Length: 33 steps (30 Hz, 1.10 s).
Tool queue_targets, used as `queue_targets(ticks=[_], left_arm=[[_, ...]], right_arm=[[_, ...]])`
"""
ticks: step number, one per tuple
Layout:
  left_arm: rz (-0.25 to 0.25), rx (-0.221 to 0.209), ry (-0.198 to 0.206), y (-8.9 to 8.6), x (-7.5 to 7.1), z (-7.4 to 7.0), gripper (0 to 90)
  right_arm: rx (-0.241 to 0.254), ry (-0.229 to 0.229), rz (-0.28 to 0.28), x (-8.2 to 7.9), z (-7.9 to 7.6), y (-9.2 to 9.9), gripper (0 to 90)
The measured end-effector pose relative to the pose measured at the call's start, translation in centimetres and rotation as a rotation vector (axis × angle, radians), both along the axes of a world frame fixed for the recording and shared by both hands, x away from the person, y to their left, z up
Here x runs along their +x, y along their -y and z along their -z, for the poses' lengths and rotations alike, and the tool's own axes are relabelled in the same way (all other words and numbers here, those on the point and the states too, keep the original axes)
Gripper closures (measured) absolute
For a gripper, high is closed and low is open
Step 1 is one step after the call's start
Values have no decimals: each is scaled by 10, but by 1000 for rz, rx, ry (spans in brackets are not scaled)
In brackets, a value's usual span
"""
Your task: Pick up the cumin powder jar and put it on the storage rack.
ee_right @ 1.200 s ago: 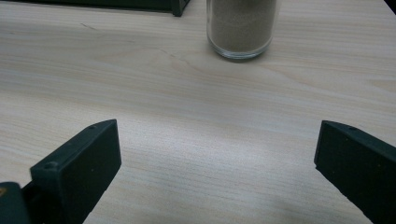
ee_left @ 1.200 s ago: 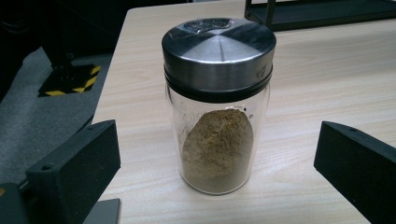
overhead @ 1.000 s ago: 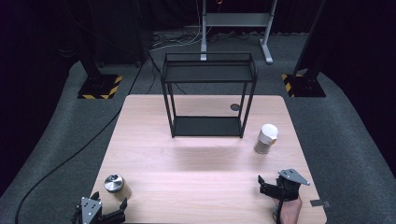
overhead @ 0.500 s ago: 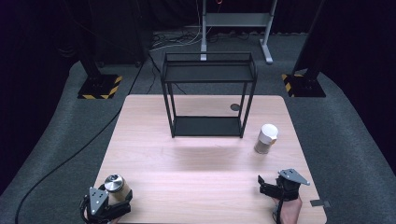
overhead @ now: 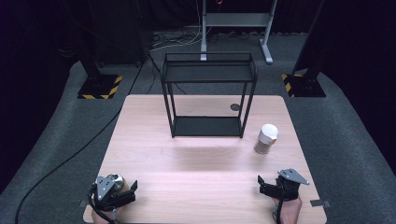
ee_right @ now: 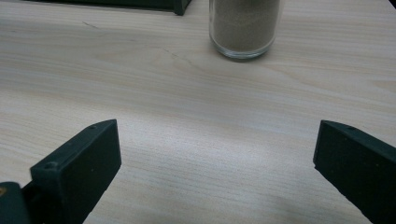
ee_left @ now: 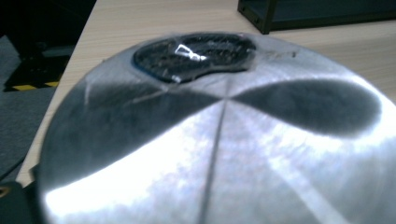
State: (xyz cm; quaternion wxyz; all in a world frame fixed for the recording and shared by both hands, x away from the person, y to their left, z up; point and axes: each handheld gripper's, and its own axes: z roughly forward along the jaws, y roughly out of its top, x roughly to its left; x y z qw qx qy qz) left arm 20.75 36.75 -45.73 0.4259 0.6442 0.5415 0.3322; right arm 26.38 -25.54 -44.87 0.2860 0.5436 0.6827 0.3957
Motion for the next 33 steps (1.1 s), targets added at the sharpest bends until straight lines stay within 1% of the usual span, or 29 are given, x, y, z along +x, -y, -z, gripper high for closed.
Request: queue_targets(ticks=[1,2,3,7,10,16,20,29,33], left_arm=[[0,0,0,0,0,0,311],[-10,2,-12,4,2,-3,314],[-3,5,-13,4,2,-3,314],[11,-6,-16,4,3,-4,314],[14,-25,-10,4,1,-4,315],[24,-33,6,3,-5,-8,314],[30,-46,8,3,-8,-10,315],[62,-47,15,6,-11,-17,314],[80,-48,11,9,-8,-20,315]], right_arm=[[0,1,0,0,0,0,0],[2,2,0,0,0,0,0],[3,2,0,0,0,0,0],[4,1,0,0,0,0,0],[7,3,-1,0,0,1,0],[4,3,-1,0,0,1,0],[2,2,0,0,0,0,0],[3,7,1,-1,1,0,0],[-7,8,2,-1,1,-2,0]])
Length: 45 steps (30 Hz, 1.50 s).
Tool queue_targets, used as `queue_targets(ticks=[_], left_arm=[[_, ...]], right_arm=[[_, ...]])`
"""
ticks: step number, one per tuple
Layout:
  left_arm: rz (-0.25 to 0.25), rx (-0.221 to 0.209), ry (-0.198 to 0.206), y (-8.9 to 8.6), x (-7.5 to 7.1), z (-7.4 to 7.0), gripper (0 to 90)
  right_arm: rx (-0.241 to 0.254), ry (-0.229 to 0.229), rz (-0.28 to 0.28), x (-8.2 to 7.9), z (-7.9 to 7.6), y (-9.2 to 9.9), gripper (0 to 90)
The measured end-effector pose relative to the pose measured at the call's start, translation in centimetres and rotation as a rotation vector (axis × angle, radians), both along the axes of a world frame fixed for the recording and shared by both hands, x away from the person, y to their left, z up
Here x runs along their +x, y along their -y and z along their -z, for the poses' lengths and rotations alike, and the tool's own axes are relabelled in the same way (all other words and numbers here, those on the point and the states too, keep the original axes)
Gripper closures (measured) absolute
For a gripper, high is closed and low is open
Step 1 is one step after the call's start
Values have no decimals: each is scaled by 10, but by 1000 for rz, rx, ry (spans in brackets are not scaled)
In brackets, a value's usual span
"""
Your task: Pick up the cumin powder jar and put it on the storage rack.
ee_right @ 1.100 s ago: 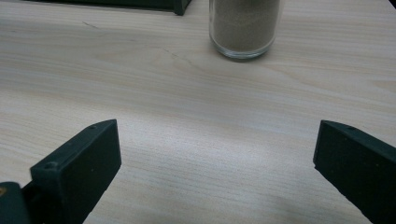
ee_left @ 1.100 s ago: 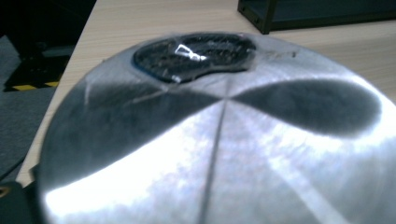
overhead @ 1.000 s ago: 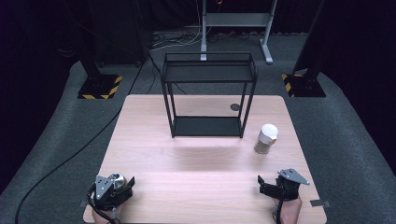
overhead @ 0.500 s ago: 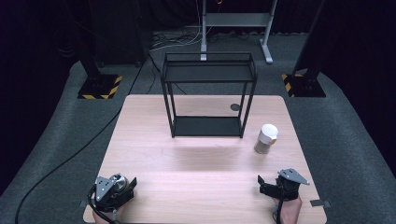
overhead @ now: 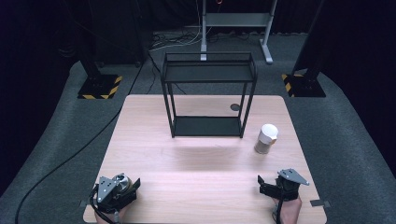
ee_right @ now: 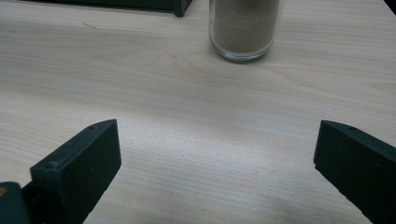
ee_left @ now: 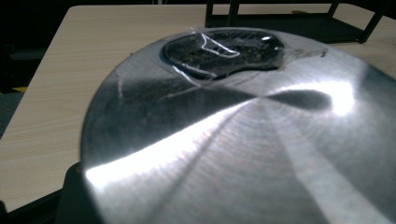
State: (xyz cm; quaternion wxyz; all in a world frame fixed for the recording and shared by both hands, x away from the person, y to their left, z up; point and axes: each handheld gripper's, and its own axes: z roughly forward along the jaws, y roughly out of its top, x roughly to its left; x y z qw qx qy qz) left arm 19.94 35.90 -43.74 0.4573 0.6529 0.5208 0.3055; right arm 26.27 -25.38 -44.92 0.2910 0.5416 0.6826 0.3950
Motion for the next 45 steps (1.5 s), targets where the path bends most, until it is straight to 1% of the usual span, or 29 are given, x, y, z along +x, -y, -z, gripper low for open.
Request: queue_targets(ticks=[8,11,16,20,26,35,39,41,45], left_arm=[[38,-4,2,7,5,-5,315],[64,11,0,11,5,-7,314],[81,2,-4,14,4,-9,314],[90,8,-3,16,5,-10,314],[117,15,-1,21,10,-15,314],[154,9,3,29,11,-19,314],[159,-2,4,31,14,-19,315],[171,-6,9,35,18,-20,315],[196,-2,17,41,24,-23,315]], right_arm=[[1,-1,-1,0,0,0,0],[-1,-2,-5,0,0,0,0],[-5,-4,-4,1,-1,0,0],[-2,-4,-4,1,0,0,0],[-1,-1,-3,0,0,0,0],[-3,-1,-1,0,0,0,0],[-4,-3,-1,0,0,0,0],[-7,-5,-2,0,-1,-1,0],[-9,-8,-7,1,-1,-1,0]])
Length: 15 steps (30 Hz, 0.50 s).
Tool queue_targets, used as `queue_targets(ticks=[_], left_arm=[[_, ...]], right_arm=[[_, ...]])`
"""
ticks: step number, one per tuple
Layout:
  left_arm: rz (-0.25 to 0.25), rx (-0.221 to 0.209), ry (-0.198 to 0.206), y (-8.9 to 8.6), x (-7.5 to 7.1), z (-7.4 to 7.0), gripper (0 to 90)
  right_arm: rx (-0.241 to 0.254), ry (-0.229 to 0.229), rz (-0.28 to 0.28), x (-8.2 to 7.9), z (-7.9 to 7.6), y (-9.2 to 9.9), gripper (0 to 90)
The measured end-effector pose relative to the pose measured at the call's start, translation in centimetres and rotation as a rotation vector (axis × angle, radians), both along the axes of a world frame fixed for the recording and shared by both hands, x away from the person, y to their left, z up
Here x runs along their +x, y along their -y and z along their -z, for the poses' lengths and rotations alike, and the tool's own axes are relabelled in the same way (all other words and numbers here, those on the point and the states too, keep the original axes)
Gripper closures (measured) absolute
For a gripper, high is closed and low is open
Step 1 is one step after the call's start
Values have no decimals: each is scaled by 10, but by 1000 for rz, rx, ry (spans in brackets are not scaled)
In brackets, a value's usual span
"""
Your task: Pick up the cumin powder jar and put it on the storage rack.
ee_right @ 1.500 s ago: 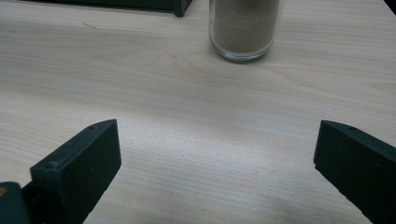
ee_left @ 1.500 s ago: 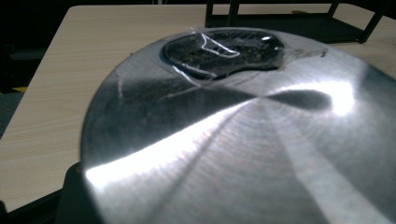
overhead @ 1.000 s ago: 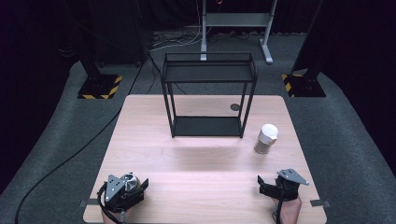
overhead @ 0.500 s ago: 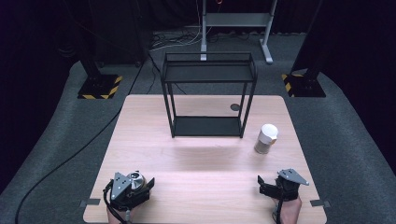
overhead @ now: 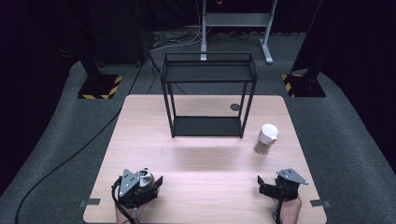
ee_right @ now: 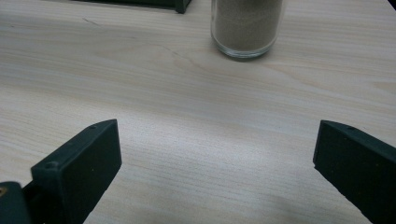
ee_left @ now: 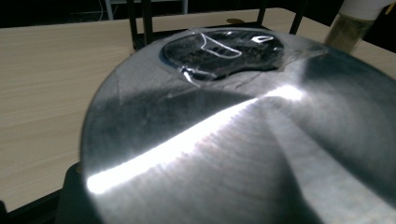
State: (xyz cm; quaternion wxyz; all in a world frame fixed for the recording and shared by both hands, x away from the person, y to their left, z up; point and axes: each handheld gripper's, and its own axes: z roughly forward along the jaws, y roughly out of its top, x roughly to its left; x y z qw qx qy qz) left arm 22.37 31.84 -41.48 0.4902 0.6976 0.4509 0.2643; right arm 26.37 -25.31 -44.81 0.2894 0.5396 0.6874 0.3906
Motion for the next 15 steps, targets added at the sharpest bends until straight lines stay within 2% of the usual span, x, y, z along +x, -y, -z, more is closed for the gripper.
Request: queue_targets(ticks=[15], left_arm=[[60,13,41,13,10,-14,314]], right_arm=[[5,1,-1,0,0,1,0]])
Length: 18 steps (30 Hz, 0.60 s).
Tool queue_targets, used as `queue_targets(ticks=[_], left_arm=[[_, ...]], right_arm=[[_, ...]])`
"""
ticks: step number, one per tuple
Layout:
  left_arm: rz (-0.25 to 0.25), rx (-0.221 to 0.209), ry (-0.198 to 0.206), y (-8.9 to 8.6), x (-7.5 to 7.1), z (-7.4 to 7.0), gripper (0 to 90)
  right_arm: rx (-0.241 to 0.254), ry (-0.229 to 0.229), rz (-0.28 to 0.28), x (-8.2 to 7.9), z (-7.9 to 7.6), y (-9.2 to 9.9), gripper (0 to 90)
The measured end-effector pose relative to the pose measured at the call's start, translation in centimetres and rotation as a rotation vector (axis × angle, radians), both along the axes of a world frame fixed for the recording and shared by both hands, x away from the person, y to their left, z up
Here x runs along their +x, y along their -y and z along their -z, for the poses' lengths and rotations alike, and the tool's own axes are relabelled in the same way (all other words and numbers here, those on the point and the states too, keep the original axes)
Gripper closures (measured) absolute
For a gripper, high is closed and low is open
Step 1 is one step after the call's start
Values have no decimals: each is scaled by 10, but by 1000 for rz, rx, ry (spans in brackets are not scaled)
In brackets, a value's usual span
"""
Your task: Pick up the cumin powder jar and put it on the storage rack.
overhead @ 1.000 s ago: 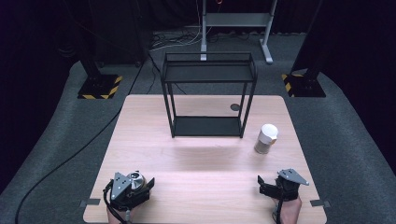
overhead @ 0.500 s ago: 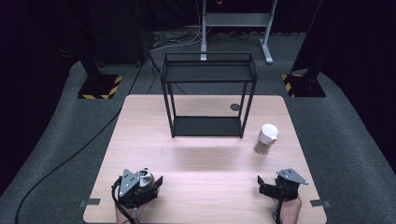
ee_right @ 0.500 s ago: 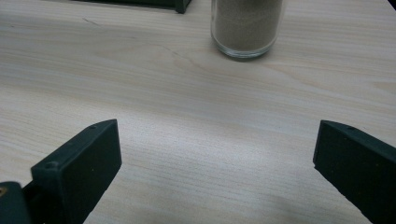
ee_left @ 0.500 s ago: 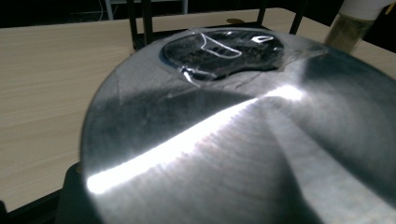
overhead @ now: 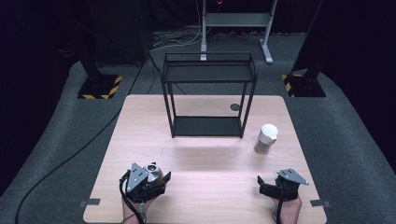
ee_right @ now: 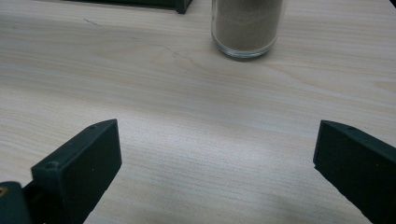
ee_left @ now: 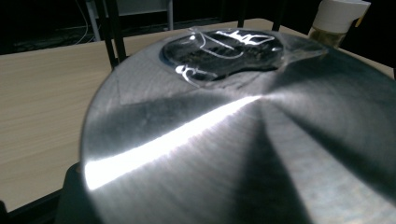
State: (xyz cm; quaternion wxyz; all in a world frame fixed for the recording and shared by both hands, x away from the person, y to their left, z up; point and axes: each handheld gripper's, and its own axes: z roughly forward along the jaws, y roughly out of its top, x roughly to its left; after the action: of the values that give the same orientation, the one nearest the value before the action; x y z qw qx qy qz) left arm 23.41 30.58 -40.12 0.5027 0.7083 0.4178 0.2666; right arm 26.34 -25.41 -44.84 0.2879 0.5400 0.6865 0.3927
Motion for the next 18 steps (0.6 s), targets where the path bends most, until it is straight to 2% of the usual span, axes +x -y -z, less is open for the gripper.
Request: queue_targets(ticks=[14,15,18], left_arm=[[35,2,27,5,6,-12,314],[48,-13,21,4,9,-14,314],[59,-18,23,4,11,-17,314]], right_arm=[[-1,-1,4,0,0,-1,0],[2,0,5,0,0,0,0],[4,0,7,0,0,0,0]])
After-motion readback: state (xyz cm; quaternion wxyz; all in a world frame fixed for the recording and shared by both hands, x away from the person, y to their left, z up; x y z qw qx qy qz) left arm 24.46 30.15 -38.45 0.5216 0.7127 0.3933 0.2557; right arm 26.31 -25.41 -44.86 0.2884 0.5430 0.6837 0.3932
